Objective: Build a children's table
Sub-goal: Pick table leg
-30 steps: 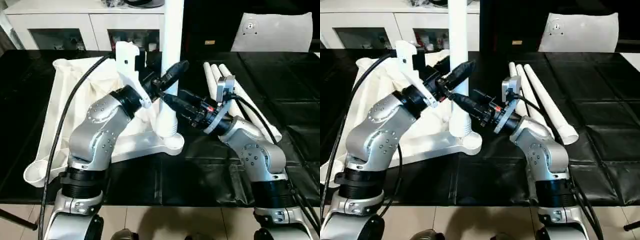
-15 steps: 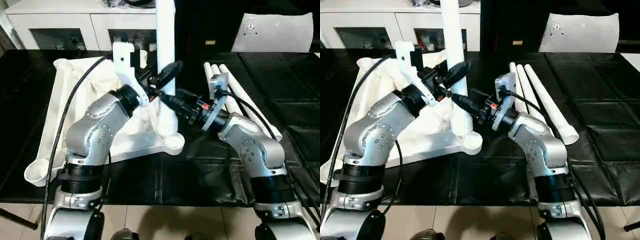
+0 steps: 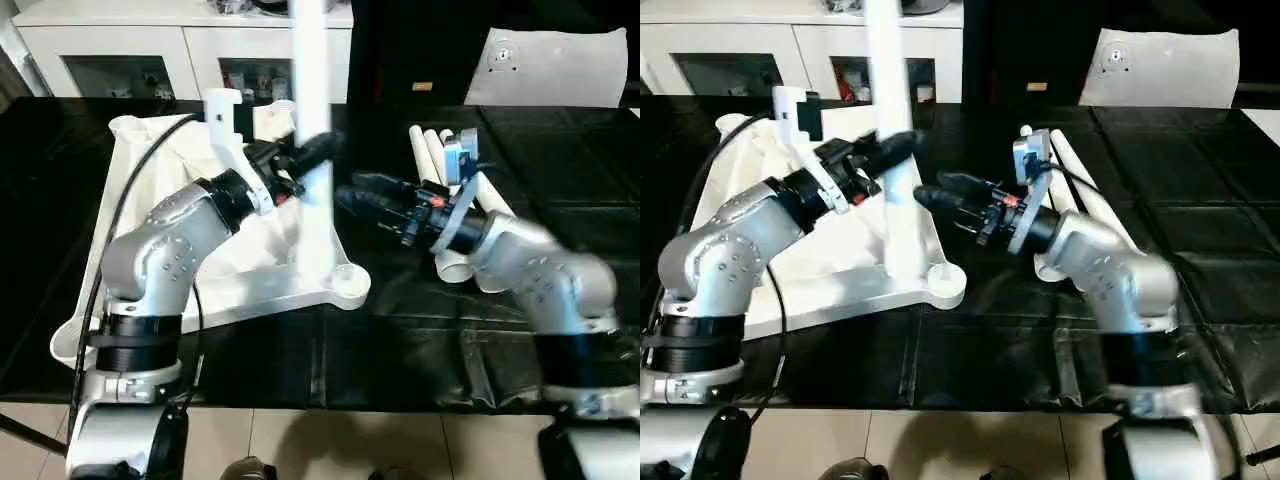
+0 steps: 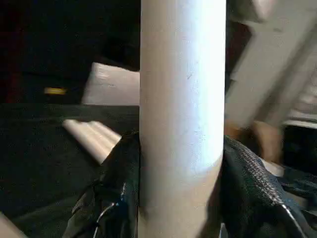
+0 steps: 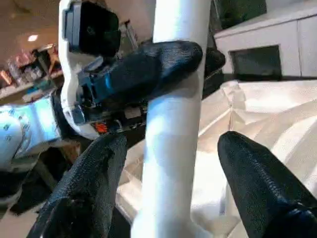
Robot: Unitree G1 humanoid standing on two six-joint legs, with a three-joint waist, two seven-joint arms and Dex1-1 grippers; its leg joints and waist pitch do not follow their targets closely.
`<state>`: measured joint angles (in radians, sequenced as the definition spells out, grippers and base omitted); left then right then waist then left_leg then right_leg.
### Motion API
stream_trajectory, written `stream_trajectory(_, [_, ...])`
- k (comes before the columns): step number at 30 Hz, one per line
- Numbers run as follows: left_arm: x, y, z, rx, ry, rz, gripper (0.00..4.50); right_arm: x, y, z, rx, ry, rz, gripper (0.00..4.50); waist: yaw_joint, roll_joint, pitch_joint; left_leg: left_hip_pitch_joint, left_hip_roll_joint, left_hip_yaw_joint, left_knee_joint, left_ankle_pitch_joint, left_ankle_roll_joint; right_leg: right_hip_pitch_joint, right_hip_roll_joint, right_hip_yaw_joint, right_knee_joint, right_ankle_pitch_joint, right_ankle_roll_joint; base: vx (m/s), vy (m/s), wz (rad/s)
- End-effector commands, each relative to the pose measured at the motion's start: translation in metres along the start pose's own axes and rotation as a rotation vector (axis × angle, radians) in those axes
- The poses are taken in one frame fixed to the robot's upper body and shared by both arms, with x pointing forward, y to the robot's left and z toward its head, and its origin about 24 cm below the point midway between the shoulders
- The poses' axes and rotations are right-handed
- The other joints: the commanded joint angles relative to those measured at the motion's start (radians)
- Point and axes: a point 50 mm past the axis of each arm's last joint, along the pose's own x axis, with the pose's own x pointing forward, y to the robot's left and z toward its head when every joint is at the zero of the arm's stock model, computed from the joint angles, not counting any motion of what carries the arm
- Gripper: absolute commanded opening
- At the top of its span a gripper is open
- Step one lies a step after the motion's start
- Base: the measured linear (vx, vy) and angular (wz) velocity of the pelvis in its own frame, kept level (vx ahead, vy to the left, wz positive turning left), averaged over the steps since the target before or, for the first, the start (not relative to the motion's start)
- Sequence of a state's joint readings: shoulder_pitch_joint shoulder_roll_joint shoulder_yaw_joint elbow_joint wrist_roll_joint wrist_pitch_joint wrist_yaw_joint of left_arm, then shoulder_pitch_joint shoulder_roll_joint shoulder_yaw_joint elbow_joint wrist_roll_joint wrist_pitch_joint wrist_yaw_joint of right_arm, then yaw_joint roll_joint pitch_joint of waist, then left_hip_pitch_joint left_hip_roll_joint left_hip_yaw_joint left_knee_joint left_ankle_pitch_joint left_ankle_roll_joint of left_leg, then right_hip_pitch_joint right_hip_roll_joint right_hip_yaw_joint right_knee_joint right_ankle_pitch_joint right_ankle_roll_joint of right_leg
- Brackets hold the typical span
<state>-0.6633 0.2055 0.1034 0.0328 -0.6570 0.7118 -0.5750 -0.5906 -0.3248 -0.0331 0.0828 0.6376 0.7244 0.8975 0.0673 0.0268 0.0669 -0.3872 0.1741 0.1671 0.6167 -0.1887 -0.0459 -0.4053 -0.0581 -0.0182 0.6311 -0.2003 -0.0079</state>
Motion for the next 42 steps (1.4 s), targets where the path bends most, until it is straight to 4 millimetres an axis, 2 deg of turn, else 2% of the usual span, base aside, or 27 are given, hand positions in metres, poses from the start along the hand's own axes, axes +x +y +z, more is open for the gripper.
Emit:
stream_trajectory(1, [0.004,-0.01,0.007,0.007,-0.006,-0.108,1.85,0.002,0.004,0.002,0.008,0.019,0.055,3.27,0.005,-0.016,-0.081,0.013,0.032,-0.004,-0.061,-0.053,0.039,0.059,-0.061,0.029,-0.066,-0.072,-0.228,0.0,0.0,0.0])
stream_trajectory(2, [0.005,-0.013,0.008,0.009,-0.007,-0.145,1.85,0.002,0.005,0.002,0.009,0.028,0.069,3.27,0.005,-0.02,-0.081,0.013,0.032,-0.004,-0.061,-0.052,0.041,0.06,-0.061,0.029,-0.065,-0.07,-0.229,0.0,0.0,0.0])
stream_trajectory(6, [0.005,-0.028,0.012,0.037,-0.007,-0.295,1.85,0.0,0.009,0.0,-0.01,0.077,0.137,3.27,0.01,-0.019,-0.082,0.014,0.035,-0.004,-0.06,-0.046,0.047,0.06,-0.063,0.028,-0.063,-0.063,-0.234,0.0,0.0,0.0])
stream_trajectory(7, [0.006,-0.031,0.012,0.033,0.0,-0.32,1.85,0.0,0.01,-0.001,-0.016,0.091,0.155,3.27,0.01,-0.024,-0.082,0.013,0.035,-0.003,-0.059,-0.045,0.049,0.061,-0.062,0.029,-0.063,-0.058,-0.235,0.0,0.0,0.0])
stream_trajectory(9, [0.006,-0.034,0.013,0.033,0.005,-0.349,1.85,-0.001,0.011,-0.002,-0.024,0.104,0.174,3.27,0.013,-0.02,-0.081,0.012,0.034,-0.003,-0.059,-0.046,0.05,0.06,-0.063,0.029,-0.062,-0.059,-0.237,0.0,0.0,0.0])
stream_trajectory(11, [0.007,-0.038,0.013,0.032,0.007,-0.396,1.85,-0.001,0.014,-0.004,-0.036,0.125,0.203,3.27,0.014,-0.023,-0.08,0.014,0.035,-0.003,-0.06,-0.052,0.048,0.06,-0.064,0.029,-0.064,-0.077,-0.234,0.0,0.0,0.0])
stream_trajectory(12, [0.007,-0.039,0.013,0.032,0.008,-0.412,1.85,-0.001,0.015,-0.005,-0.041,0.134,0.212,3.27,0.016,-0.021,-0.08,0.015,0.036,-0.004,-0.06,-0.058,0.045,0.058,-0.063,0.03,-0.064,-0.086,-0.232,0.0,0.0,0.0])
stream_trajectory(14, [0.008,-0.043,0.012,0.037,0.015,-0.444,1.85,-0.001,0.016,-0.007,-0.048,0.153,0.228,3.27,0.017,-0.024,-0.079,0.014,0.036,-0.003,-0.061,-0.061,0.041,0.058,-0.062,0.03,-0.066,-0.094,-0.226,0.0,0.0,0.0])
stream_trajectory(21, [0.011,-0.051,0.007,0.065,0.057,-0.512,1.85,0.003,0.02,-0.013,-0.05,0.178,0.284,3.27,0.02,-0.023,-0.079,0.016,0.037,-0.004,-0.062,-0.074,0.033,0.056,-0.063,0.031,-0.068,-0.122,-0.216,0.0,0.0,0.0])
stream_trajectory(23, [0.012,-0.052,0.006,0.071,0.064,-0.522,1.85,0.004,0.021,-0.013,-0.049,0.179,0.294,2.96,0.02,-0.024,-0.08,0.015,0.037,-0.004,-0.062,-0.067,0.034,0.057,-0.063,0.03,-0.066,-0.111,-0.218,0.0,0.0,0.0])
stream_trajectory(26, [0.012,-0.052,0.005,0.082,0.075,-0.527,1.85,0.004,0.022,-0.015,-0.05,0.204,0.308,2.86,0.02,-0.022,-0.08,0.014,0.036,-0.004,-0.062,-0.07,0.035,0.057,-0.062,0.03,-0.068,-0.113,-0.217,0.0,0.0,0.0])
stream_trajectory(27, [0.013,-0.052,0.005,0.087,0.078,-0.529,1.85,0.004,0.021,-0.018,-0.056,0.23,0.312,2.64,0.019,-0.02,-0.08,0.014,0.037,-0.005,-0.062,-0.069,0.033,0.057,-0.062,0.03,-0.067,-0.111,-0.217,0.0,0.0,0.0])
stream_trajectory(32, [0.013,-0.05,0.006,0.099,0.088,-0.537,1.85,0.002,0.02,-0.022,-0.062,0.27,0.31,2.4,0.02,-0.023,-0.081,0.015,0.036,-0.004,-0.061,-0.069,0.033,0.058,-0.062,0.031,-0.067,-0.109,-0.218,0.0,0.0,0.0])
stream_trajectory(35, [0.014,-0.051,0.006,0.103,0.091,-0.546,1.85,0.001,0.019,-0.025,-0.063,0.291,0.314,2.04,0.02,-0.022,-0.081,0.014,0.036,-0.004,-0.06,-0.066,0.034,0.058,-0.062,0.03,-0.066,-0.104,-0.221,0.0,0.0,0.0])
stream_trajectory(42, [0.014,-0.053,0.006,0.112,0.101,-0.572,1.85,0.002,0.018,-0.027,-0.06,0.306,0.314,1.91,0.02,-0.022,-0.081,0.015,0.036,-0.004,-0.06,-0.066,0.037,0.058,-0.061,0.03,-0.065,-0.097,-0.227,0.0,0.0,0.0])
